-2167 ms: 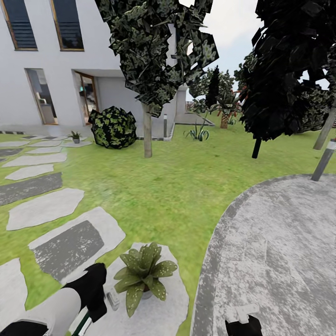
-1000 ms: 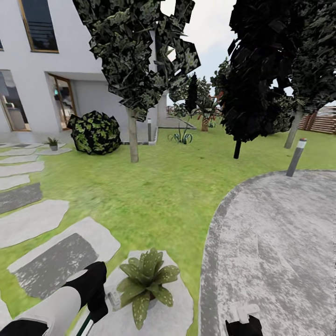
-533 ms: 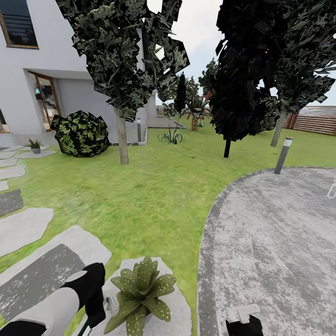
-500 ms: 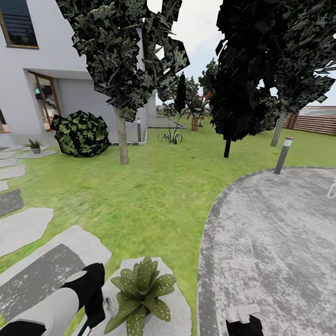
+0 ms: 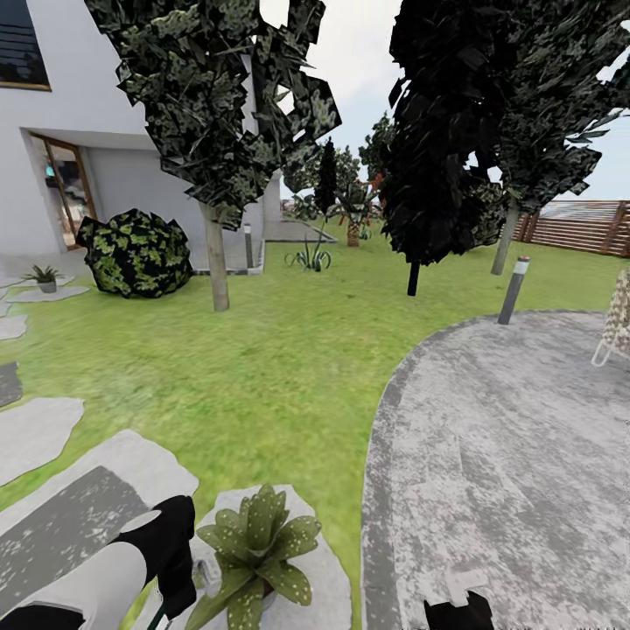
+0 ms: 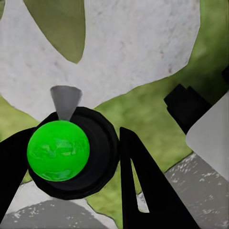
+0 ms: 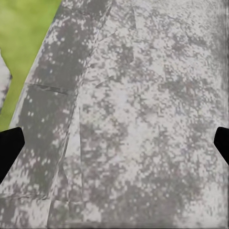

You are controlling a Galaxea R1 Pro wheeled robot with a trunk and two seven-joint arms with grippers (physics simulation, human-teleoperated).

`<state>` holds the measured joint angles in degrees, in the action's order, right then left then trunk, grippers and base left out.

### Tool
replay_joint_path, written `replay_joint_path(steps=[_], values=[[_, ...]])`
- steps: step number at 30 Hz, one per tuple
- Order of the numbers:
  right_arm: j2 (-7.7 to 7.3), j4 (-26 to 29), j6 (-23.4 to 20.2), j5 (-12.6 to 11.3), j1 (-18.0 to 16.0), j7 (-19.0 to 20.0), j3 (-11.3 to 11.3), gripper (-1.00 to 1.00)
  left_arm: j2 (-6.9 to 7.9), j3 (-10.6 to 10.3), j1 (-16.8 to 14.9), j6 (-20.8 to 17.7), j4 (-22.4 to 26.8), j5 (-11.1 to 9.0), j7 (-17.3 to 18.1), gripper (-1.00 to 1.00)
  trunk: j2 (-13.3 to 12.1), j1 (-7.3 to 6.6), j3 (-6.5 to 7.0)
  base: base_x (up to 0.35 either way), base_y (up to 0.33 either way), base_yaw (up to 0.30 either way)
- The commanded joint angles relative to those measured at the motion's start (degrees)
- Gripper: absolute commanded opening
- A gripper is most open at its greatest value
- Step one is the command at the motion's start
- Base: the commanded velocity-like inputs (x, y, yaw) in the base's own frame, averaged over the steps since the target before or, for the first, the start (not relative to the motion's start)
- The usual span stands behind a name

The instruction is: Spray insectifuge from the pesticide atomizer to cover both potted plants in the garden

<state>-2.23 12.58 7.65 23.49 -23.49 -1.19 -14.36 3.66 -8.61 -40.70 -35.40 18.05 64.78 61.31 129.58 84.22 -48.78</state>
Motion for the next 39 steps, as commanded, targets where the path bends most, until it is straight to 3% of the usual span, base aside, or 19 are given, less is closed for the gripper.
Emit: replay_joint_path(steps=[1, 10, 18, 22, 26, 39], values=[[0.03, -0.1, 0.3, 0.6, -0.1, -0.1, -0.4, 1.0, 0.03, -0.1, 0.0, -0.5, 0.1, 0.1, 0.4, -1.0, 0.0, -0.01, 0.0, -0.005, 0.0, -0.208], [0.03, -0.1, 0.3, 0.6, -0.1, -0.1, -0.4, 1.0, -0.21, -0.1, 0.0, -0.6, 0.1, 0.1, 0.2, -1.0, 0.0, -0.01, 0.48, -0.233, 0.144, -0.208], [0.03, -0.1, 0.3, 0.6, -0.1, -0.1, -0.4, 1.0, -0.12, 0.1, -0.1, -0.7, 0.2, 0.0, 0.3, -1.0, 0.0, -0.01, 0.77, -0.019, 0.272, -0.152], [0.03, -0.1, 0.3, 0.6, -0.1, -0.1, -0.4, 1.0, 0.94, 0.5, -0.3, -0.6, 0.2, -0.4, 0.6, -1.0, 0.0, -0.01, 0.78, 0.0, 0.028, -0.005], [0.03, -0.1, 0.3, 0.6, -0.1, -0.1, -0.4, 1.0, 0.97, 1.5, -0.8, -0.4, 0.3, -2.7, 2.5, -1.0, 0.0, -0.01, 0.78, 0.0, 0.002, 0.0], [0.03, -0.1, 0.3, 0.6, -0.1, -0.1, -0.4, 1.0, 0.56, 1.1, -0.3, -0.4, 1.5, -2.6, 3.0, -1.0, 0.0, -0.01, 0.78, 0.0, 0.0, -0.096]])
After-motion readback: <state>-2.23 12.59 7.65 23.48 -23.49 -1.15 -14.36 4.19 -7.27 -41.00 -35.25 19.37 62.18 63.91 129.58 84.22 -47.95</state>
